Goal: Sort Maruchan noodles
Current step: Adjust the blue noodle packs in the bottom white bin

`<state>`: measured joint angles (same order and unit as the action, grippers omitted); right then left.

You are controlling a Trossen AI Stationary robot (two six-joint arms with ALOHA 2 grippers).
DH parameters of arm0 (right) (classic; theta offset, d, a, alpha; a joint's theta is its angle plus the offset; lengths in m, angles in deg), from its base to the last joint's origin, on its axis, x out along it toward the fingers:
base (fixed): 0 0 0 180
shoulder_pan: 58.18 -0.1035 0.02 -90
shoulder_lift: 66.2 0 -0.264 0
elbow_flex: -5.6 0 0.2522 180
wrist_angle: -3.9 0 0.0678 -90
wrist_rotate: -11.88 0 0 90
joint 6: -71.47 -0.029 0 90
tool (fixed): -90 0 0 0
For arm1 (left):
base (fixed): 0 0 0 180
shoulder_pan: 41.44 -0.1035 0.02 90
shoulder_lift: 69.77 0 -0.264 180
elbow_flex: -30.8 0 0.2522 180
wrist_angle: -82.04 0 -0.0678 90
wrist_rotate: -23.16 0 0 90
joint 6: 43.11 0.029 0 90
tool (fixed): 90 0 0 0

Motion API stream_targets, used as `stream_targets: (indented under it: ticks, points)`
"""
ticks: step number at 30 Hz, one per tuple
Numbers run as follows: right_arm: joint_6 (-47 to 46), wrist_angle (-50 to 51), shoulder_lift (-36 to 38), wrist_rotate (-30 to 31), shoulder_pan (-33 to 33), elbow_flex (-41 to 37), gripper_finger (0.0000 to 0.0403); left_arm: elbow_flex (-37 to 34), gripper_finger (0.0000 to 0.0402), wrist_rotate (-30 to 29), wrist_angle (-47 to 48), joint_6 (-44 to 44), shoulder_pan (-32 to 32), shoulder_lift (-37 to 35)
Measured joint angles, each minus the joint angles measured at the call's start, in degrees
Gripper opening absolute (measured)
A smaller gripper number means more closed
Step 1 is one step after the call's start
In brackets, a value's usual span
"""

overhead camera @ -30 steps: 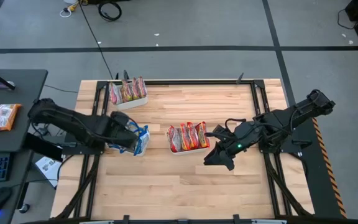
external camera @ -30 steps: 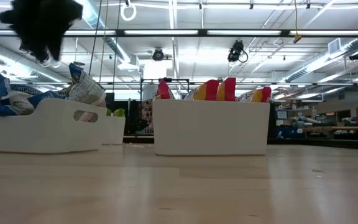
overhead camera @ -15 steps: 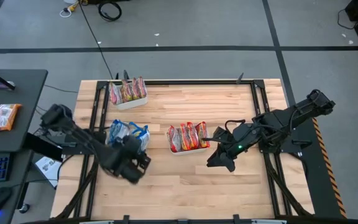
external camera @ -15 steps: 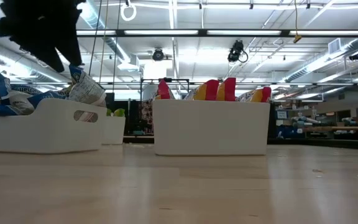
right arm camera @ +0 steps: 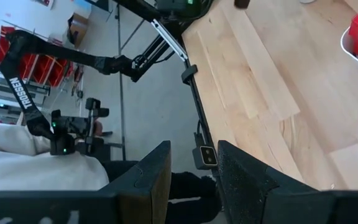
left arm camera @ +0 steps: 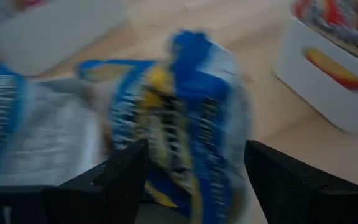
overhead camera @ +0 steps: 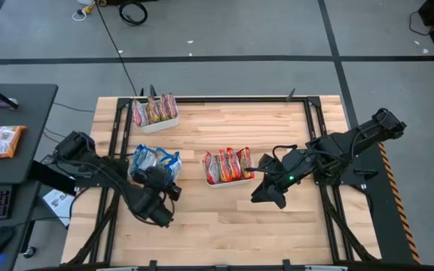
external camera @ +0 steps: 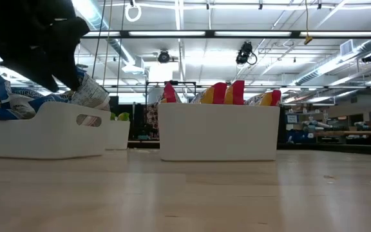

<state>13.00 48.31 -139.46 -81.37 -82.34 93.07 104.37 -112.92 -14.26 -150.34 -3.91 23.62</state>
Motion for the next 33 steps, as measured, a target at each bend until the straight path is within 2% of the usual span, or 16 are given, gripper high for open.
stream_targets:
  ticks: [3, 7, 13, 15, 19, 23, 33]
  points:
    - [-0.4, 0.0, 0.0, 0.0, 0.0, 0.0, 0.0137, 0.0, 0.0268, 0.9, -4.9, 5.6, -0.5, 0.0]
    - [-1.2, 0.1, 0.0, 0.0, 0.0, 0.0, 0.0137, 0.0, 0.0274, 3.6, -5.6, 5.9, -1.1, -0.2]
    - [-1.5, 2.1, 0.0, -0.6, 0.2, 0.0, 0.0137, 0.2, 0.0317, 14.7, -5.0, 7.7, -3.2, -4.5]
    - [-1.4, 3.0, 0.0, -0.8, 0.7, 0.0, 0.0137, 0.2, 0.0324, 16.8, -4.4, 10.9, -4.7, -6.0]
    - [-1.4, 3.8, 0.0, -0.9, 2.0, 0.0, 0.0137, 0.2, 0.0331, 17.4, -7.1, 16.2, -6.9, -8.7]
    - [-1.3, 3.8, 0.0, -0.9, 2.3, 0.0, 0.0137, 0.2, 0.0332, 17.6, -8.7, 14.1, -8.3, -9.6]
    - [-0.9, 3.8, 0.0, -1.5, 2.5, 0.0, 0.0137, 0.2, 0.0332, 14.0, -8.7, 11.4, -10.7, -2.8]
